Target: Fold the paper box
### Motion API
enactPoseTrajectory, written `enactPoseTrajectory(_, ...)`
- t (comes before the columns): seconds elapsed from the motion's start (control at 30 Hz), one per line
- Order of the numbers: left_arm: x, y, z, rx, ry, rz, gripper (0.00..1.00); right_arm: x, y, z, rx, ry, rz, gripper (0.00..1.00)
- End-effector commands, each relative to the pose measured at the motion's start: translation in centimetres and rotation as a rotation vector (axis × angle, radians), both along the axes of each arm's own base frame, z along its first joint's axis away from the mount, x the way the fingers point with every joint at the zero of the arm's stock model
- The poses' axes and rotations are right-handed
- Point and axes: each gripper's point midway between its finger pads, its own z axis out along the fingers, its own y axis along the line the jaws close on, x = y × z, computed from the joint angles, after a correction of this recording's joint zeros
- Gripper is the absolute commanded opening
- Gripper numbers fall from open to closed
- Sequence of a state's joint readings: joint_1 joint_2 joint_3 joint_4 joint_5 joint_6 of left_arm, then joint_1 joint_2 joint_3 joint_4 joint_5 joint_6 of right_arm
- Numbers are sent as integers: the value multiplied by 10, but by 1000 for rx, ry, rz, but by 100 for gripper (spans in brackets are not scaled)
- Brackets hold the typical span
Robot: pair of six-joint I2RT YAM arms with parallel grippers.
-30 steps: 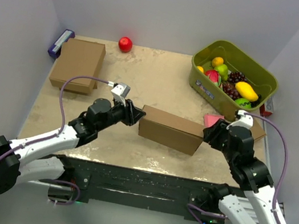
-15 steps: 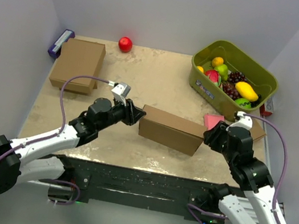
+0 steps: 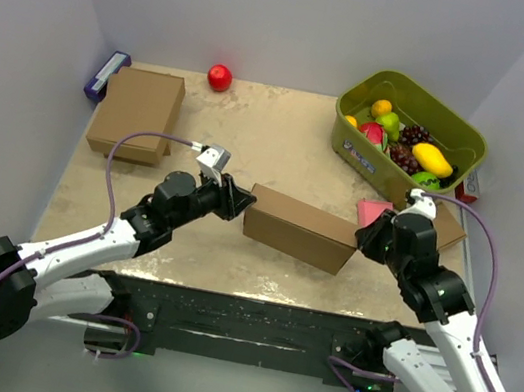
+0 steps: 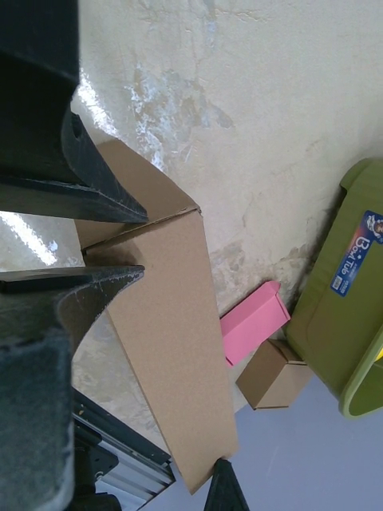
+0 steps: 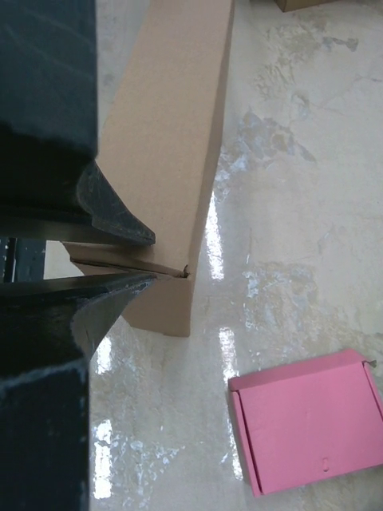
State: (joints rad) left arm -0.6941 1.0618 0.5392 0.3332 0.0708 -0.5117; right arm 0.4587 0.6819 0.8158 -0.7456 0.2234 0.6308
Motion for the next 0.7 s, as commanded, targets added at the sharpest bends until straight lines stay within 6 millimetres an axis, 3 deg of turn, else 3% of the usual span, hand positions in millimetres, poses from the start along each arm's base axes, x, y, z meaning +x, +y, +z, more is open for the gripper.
enactPoseTrajectory(0.0, -9, 18, -57, 184, 112, 5, 31, -21, 0, -28, -25, 150, 24, 18)
enactPoseTrajectory(0.5, -2, 12, -58, 190, 97, -21, 29, -57, -30, -32, -120, 277, -36, 14)
enactPoseTrajectory(0.67, -2, 8, -57, 185, 92, -41, 27, -63, -30, -27, -114, 281, -28, 21)
